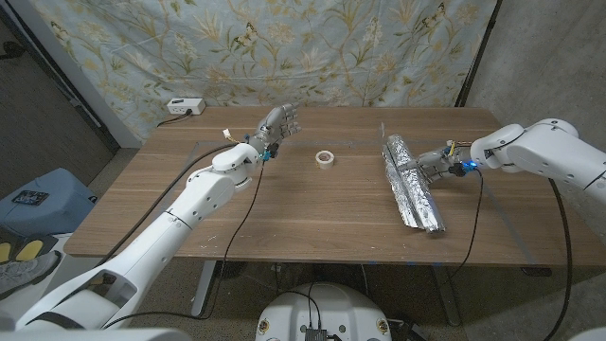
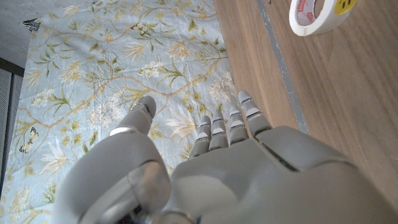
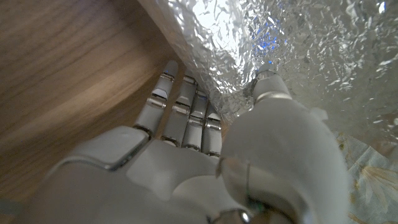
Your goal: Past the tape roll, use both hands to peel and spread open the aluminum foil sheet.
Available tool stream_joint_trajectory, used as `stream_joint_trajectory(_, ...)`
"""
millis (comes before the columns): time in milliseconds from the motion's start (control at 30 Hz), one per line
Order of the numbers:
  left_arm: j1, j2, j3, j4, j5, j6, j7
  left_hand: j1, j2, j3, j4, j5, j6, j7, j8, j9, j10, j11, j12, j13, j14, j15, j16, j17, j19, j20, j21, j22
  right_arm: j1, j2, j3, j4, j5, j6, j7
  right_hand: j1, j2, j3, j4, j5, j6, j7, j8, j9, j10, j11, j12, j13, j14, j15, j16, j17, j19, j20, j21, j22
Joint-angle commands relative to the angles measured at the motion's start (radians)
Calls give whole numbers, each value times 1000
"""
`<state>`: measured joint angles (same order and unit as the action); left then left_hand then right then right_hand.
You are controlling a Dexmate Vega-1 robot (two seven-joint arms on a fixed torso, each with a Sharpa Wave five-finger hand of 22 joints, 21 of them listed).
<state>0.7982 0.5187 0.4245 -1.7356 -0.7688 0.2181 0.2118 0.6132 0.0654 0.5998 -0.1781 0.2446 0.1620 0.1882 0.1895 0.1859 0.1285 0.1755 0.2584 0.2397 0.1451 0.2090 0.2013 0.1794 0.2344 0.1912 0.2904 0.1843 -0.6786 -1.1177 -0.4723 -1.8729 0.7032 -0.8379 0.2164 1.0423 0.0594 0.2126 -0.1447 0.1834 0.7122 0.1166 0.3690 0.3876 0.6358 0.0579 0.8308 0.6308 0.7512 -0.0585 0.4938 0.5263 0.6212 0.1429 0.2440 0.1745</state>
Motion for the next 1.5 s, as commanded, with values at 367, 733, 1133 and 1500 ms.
stream_joint_trajectory(367, -54, 51, 67, -139, -5, 141, -5, 76, -24, -7, -6, 16, -27, 19, 0, 1, 18, 0, 11, 15, 37, 3, 9, 12, 30, 13, 4, 7, 29, 16, -30, -27, -43, -17, -26, 35, 39, 8, -2, -2, 7, 9, -2, 5, 42, -34, 67, 49, 7, 1, 1, 8, 9, 6, -5, 5)
stream_joint_trajectory(733, -84, 49, 97, -130, -24, 170, -66, 106, -35, -21, -1, 17, -64, 23, -5, 2, -2, 3, 13, 29, 34, 6, 5, 18, 36, 14, 4, 11, 52, 37, -42, -28, -62, -35, -45, 36, 42, 10, -3, -4, 6, 9, -6, 7, 41, -31, 72, 55, 11, 2, -2, 10, 22, 9, -4, 5)
stream_joint_trajectory(1133, -106, 50, 120, -142, -48, 225, -87, 128, -37, -40, 6, 17, -104, 24, -8, 3, -32, 23, 17, 45, 27, 9, 1, 25, 39, 20, 4, 14, 95, 75, -75, 4, -86, -56, -41, 36, 45, 11, -2, -5, 7, 15, -9, 11, 46, -28, 76, 56, 17, 4, -3, 15, 51, 10, 2, 5)
stream_joint_trajectory(1500, -141, 44, 161, -151, -43, 315, -66, 228, 13, -275, 26, 46, -175, 24, 2, 3, -128, 39, 105, 161, 0, 13, 2, 45, 35, 20, 2, 24, 121, 98, -86, 16, -102, -64, -49, 40, 48, 14, -4, -6, 6, 20, -12, 14, 48, -26, 82, 62, 23, 6, -5, 18, 64, 16, 3, 6)
